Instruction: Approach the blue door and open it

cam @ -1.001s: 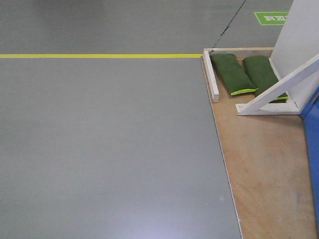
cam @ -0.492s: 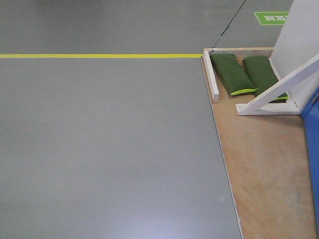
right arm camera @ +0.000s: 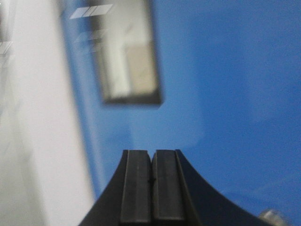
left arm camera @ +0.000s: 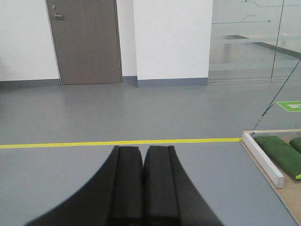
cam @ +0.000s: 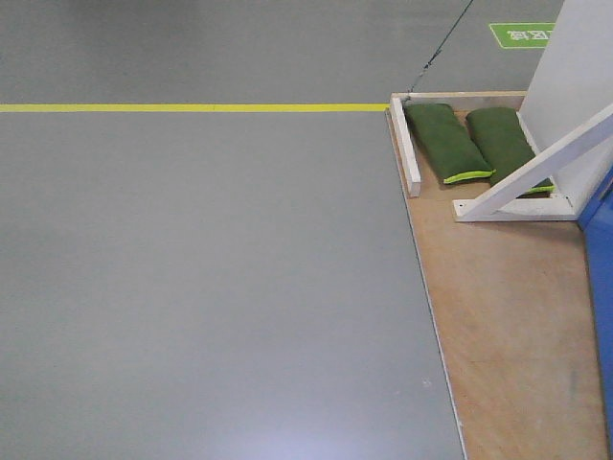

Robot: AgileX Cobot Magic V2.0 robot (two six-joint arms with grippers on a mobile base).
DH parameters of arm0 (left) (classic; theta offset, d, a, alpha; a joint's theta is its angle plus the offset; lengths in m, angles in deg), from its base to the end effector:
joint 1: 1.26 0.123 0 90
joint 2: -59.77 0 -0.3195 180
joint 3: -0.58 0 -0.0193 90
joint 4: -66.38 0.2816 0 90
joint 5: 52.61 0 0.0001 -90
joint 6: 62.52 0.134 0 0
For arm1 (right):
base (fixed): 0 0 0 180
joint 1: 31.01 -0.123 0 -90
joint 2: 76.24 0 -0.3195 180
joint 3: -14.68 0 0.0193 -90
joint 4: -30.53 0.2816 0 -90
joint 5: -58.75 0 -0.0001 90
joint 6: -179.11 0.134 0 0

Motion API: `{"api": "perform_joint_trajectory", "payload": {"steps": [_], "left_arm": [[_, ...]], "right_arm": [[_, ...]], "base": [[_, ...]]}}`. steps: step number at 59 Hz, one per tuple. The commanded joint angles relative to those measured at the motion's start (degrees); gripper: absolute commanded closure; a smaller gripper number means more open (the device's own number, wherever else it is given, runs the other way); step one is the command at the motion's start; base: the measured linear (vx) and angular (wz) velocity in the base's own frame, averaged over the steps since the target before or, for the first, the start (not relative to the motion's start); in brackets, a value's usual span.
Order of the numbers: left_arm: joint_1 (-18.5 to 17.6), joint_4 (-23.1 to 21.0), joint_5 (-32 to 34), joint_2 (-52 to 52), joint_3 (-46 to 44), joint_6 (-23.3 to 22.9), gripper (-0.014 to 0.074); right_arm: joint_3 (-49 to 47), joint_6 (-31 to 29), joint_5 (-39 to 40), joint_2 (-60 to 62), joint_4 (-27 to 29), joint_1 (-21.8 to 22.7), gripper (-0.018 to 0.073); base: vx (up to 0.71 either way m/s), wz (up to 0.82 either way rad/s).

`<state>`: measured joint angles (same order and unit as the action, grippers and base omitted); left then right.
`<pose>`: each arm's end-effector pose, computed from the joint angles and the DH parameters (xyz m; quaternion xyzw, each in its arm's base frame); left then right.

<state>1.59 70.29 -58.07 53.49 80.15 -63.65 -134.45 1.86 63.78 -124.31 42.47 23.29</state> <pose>0.0957 0.0056 0.1944 -0.0028 0.7151 0.0365 0.6981 0.1077 -0.1541 0.4705 0.3467 0.4921 -0.2760 0.7493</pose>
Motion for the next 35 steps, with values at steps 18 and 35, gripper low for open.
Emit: {"api": "perform_joint_trajectory", "payload": {"steps": [18,35], "left_arm": [[0.0,-0.1,4.8,0.8,-1.6,-0.4,0.0524],[0.0,-0.1,4.8,0.8,-1.6,-0.4,0.0524]], "right_arm": [[-7.6,-0.5,25.8,-17.3,25.9,14.8,0.0561],[-27.1,-0.5,23.9,-35.1,29.3,15.6,0.0561]], "base": [[0.0,0.0],[0.0,0.0]]}}
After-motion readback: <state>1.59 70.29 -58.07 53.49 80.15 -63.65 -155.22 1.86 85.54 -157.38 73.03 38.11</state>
